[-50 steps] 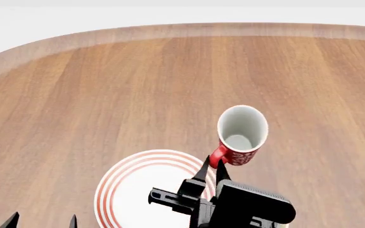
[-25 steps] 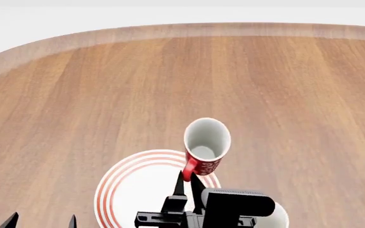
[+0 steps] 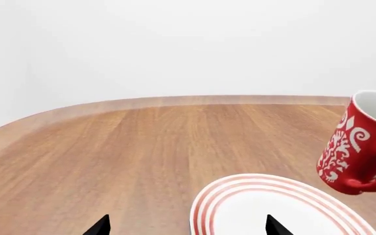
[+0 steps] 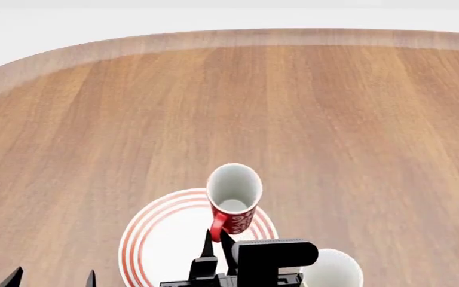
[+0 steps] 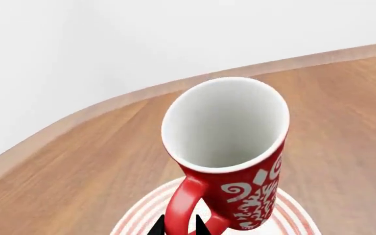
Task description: Put the red mug on the left plate.
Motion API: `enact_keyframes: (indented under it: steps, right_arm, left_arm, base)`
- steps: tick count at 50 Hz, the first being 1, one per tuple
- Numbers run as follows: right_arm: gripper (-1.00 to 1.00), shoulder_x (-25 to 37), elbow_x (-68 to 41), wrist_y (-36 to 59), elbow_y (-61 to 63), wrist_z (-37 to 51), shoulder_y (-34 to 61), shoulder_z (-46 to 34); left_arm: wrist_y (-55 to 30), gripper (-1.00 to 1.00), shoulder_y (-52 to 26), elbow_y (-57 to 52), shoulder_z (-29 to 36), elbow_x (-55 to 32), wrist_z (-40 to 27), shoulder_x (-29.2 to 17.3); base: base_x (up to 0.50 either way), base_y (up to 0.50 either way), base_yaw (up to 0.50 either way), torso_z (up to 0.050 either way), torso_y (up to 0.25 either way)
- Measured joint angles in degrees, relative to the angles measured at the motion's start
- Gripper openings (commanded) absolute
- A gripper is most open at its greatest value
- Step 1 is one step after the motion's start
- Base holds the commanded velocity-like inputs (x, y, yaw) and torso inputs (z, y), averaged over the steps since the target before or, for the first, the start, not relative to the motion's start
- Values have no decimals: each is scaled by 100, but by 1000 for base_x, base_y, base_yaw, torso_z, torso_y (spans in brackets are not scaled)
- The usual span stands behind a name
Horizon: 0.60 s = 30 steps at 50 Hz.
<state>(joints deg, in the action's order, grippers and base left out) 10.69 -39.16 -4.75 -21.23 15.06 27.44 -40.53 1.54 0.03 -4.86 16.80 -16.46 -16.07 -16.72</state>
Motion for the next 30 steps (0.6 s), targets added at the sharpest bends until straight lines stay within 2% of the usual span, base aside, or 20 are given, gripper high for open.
enact_keyframes:
  steps: [30]
  right_arm:
    - [-100, -479, 6, -366, -1269, -729, 213, -174]
  left_arm:
    - [9, 100, 0, -22, 44, -37, -49, -44]
  base:
    - [0, 0, 0, 0, 0]
